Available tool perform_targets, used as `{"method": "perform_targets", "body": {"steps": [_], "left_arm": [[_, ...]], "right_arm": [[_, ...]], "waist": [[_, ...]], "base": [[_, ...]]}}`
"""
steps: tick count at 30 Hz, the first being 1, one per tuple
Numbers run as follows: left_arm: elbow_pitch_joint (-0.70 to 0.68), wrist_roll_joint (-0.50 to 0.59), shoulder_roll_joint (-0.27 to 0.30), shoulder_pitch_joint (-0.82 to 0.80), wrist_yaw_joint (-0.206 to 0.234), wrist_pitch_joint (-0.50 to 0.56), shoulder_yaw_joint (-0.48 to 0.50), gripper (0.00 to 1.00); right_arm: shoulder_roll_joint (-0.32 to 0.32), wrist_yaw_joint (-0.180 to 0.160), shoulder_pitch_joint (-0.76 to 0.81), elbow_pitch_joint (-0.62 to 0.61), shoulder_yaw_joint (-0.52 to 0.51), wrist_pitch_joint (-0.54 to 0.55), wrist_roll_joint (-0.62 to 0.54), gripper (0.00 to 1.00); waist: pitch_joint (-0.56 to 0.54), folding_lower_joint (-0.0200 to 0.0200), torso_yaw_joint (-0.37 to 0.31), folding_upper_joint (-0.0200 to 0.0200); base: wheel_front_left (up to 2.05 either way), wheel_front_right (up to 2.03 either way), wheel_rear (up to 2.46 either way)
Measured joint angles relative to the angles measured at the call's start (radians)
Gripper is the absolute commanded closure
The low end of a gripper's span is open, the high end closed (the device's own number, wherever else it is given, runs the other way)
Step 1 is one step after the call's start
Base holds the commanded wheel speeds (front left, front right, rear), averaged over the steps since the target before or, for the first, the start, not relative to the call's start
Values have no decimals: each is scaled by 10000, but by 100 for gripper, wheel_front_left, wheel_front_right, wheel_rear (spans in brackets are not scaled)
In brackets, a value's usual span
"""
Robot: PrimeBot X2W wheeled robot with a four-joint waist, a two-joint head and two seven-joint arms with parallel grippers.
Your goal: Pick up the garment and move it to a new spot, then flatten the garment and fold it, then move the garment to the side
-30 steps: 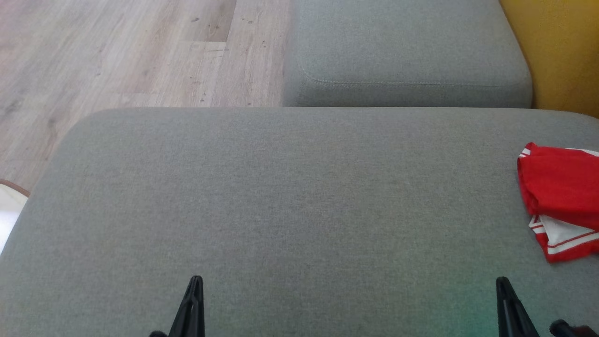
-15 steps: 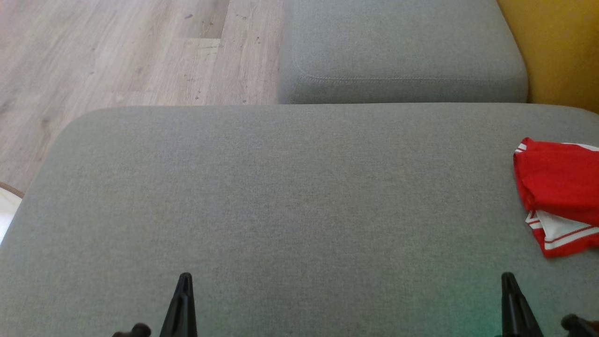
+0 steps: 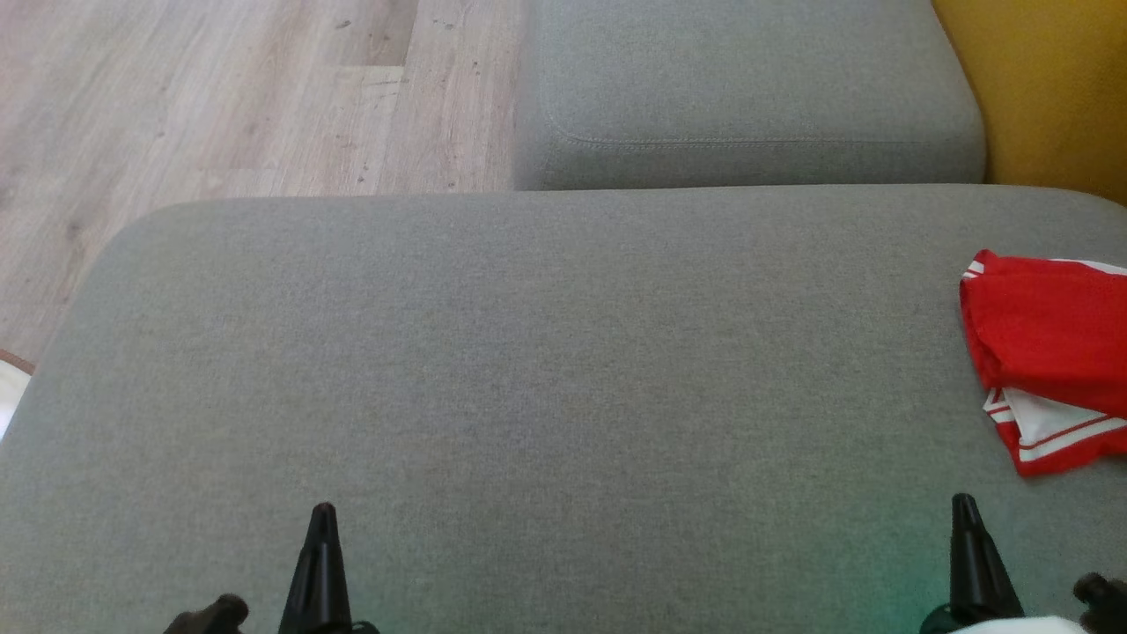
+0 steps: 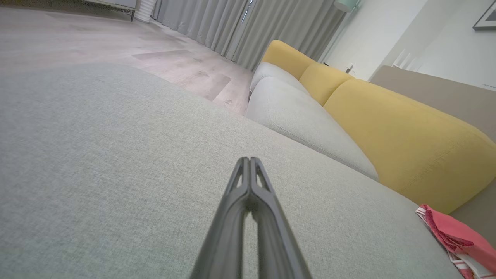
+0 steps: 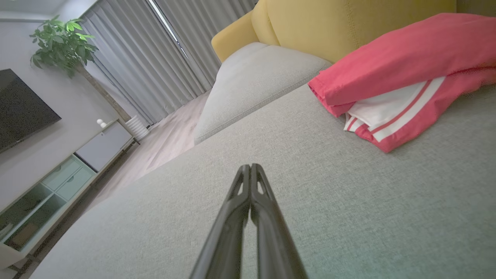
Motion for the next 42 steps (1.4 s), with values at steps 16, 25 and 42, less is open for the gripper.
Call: {"method": "perform_targets", "body": {"steps": [16,25,42], "left_arm": [[211,-1912,42,-400,-173,431,324,100],[345,-2978,67,-660,-265,688,591,100],[577,-4855,75,-965,-437,1118,928,100]], "right_arm": [[-10,0,-576,169,-58,439,1885,100],[-13,0,-761,334,-115,660,2955,100],[-23,0,-1362,497,-247,1093,4798,100]], "waist": [[116,0,-154,0],[182,0,-240,0],[298,0,-394,0]], "base": [[0,0,0],[0,0,0],[0,0,0]]}}
